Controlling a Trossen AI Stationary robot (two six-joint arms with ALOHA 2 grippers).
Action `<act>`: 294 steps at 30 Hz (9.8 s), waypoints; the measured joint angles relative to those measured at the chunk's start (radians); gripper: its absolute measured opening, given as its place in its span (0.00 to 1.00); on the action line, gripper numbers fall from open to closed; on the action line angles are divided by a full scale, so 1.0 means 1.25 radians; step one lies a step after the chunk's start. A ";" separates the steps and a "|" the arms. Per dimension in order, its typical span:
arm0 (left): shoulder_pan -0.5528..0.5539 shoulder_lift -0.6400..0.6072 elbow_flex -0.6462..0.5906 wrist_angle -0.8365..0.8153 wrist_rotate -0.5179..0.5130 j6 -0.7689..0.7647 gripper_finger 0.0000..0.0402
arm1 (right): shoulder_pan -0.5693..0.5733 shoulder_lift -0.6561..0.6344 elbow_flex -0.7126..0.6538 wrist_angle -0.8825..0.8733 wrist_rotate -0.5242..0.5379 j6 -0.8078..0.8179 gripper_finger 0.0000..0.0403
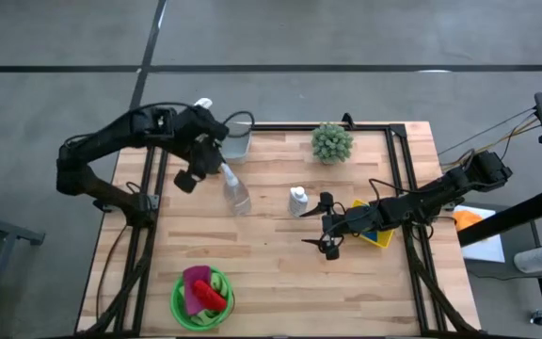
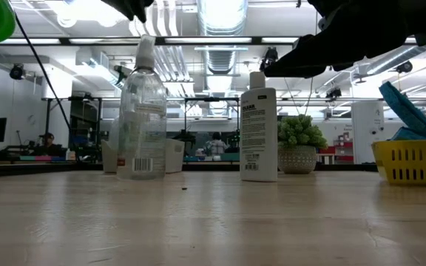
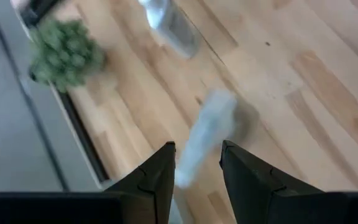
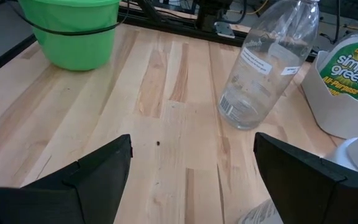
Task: Pick & Place Kitchen Items
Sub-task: Put the transparent spray bottle into the gray bin
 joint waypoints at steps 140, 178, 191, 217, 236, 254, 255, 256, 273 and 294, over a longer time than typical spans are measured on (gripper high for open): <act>-0.055 -0.009 -0.133 0.096 -0.046 -0.396 0.57 | 0.000 0.000 0.000 -0.028 -0.058 0.042 0.83; -0.014 0.009 -0.028 0.029 -0.028 -0.402 0.57 | 0.000 0.000 0.000 -0.035 -0.077 0.051 0.83; 0.060 0.057 -0.030 0.014 -0.027 -0.354 0.58 | 0.000 0.000 0.000 -0.041 -0.078 0.060 0.83; 0.059 0.059 -0.033 0.019 -0.027 -0.380 0.96 | 0.000 0.000 0.000 -0.046 -0.079 0.060 0.83; 0.059 0.070 -0.111 0.038 -0.033 -0.372 0.74 | 0.000 0.000 0.000 -0.047 -0.079 0.060 0.83; 0.059 0.069 -0.111 0.031 -0.030 -0.378 0.12 | 0.000 0.000 0.000 -0.055 -0.079 0.060 0.83; 0.059 0.068 -0.111 0.029 -0.030 -0.379 0.12 | 0.000 0.000 0.000 -0.055 -0.079 0.060 0.83; 0.059 0.068 -0.111 0.026 -0.031 -0.383 0.12 | 0.000 0.000 0.000 -0.055 -0.079 0.060 0.83; 0.059 0.068 0.118 -0.075 -0.072 -0.620 0.13 | 0.000 0.000 0.000 -0.056 -0.079 0.060 0.83; 0.214 0.076 0.174 -0.082 -0.261 -0.812 0.13 | 0.000 0.000 0.000 -0.056 -0.079 0.062 0.83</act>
